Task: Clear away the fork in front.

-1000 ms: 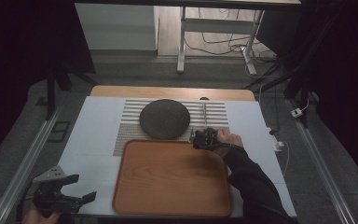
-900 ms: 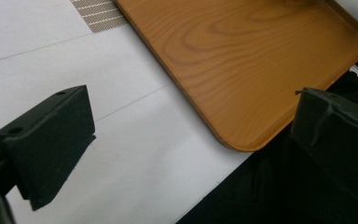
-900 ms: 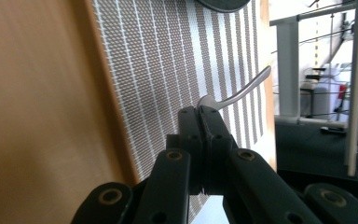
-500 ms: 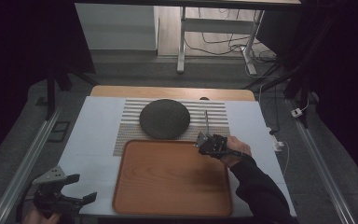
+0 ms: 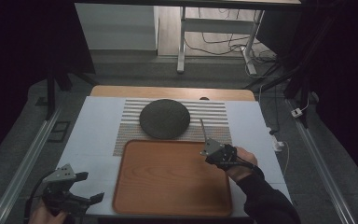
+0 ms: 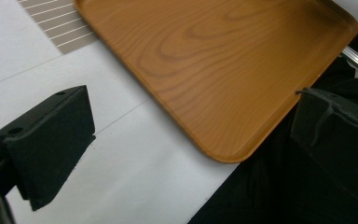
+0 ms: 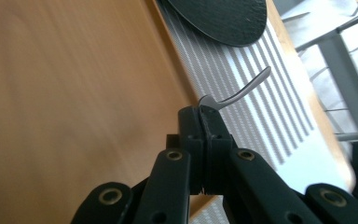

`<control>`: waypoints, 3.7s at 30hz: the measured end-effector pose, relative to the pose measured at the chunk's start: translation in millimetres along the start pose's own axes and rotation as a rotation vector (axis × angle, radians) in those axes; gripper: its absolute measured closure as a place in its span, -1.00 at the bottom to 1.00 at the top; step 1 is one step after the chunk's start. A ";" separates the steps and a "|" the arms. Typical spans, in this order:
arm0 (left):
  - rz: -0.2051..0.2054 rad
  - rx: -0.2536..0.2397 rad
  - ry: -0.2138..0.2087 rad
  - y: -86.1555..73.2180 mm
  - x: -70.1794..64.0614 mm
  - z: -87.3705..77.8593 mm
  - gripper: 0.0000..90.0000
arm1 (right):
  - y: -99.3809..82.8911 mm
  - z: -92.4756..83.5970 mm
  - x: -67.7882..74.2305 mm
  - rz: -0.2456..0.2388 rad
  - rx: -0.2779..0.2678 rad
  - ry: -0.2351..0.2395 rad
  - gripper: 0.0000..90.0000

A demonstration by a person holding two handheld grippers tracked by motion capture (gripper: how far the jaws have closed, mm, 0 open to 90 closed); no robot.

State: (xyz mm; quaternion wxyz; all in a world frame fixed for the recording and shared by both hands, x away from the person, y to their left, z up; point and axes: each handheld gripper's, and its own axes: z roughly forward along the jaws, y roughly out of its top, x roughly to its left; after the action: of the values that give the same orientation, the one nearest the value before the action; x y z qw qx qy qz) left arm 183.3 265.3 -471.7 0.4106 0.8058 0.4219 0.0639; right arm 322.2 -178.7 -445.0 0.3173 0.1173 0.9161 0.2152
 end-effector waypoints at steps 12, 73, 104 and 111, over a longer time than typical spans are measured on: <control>0.050 -0.021 -0.068 19.3 -3.4 16.3 -1.00 | -19.0 -30.7 3.1 0.211 -0.181 0.192 0.99; 0.946 0.319 -0.399 122.6 -71.7 141.7 0.60 | -1.9 -64.1 50.4 0.136 -0.475 0.846 0.99; 0.762 0.422 -0.425 117.6 -77.0 134.9 0.91 | -12.0 -51.4 35.5 0.364 -0.385 0.587 -0.04; 0.703 0.440 -0.382 113.4 -72.8 133.3 0.91 | -16.0 -50.9 34.1 0.390 -0.354 0.511 -0.26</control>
State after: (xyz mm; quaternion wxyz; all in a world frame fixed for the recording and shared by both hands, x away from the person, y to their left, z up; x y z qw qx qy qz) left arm 268.0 96.1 -460.0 0.2535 0.9655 0.0432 -0.0415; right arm 262.5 -197.0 -434.6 0.0464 0.1756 0.8747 0.4492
